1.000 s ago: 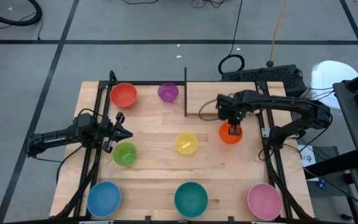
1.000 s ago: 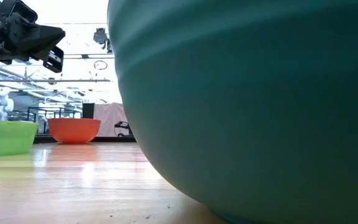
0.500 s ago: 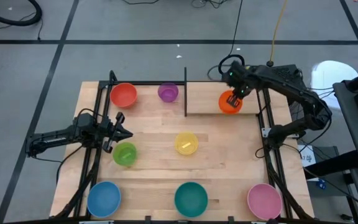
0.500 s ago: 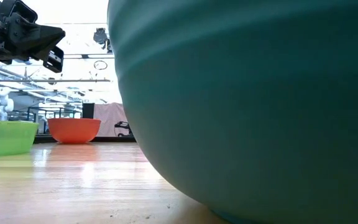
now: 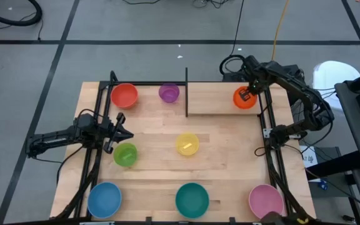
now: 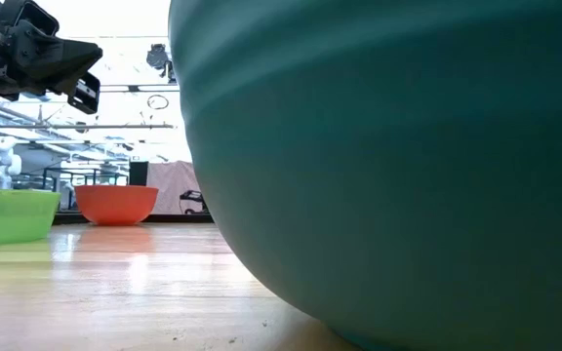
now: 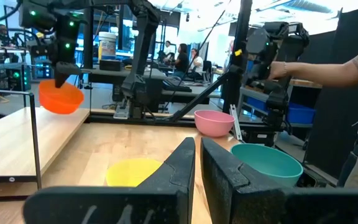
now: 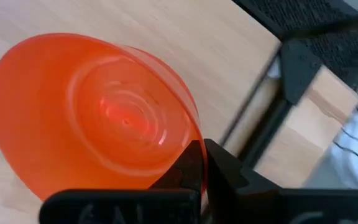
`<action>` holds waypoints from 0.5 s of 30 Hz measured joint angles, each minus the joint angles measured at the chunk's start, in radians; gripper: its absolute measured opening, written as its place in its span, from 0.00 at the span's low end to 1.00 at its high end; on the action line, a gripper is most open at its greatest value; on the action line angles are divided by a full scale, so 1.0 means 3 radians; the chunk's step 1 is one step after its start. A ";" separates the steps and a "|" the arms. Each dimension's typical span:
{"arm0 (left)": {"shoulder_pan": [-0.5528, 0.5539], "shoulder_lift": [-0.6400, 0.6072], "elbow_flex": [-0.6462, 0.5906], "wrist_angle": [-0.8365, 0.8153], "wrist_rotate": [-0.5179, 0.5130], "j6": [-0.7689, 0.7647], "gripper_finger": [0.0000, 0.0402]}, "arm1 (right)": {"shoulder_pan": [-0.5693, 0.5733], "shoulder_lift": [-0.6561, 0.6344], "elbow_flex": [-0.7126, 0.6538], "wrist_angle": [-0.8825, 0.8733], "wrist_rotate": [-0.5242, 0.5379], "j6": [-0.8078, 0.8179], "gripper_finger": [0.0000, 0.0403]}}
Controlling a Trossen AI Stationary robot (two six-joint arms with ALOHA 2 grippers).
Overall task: Place and stack bowls onto a shelf
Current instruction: Put the small orange bowl on the shelf
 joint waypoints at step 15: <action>0.0000 -0.0001 0.0000 0.0001 0.0000 -0.0012 0.08 | 0.0016 0.0009 -0.0254 0.0458 0.0254 0.0043 0.00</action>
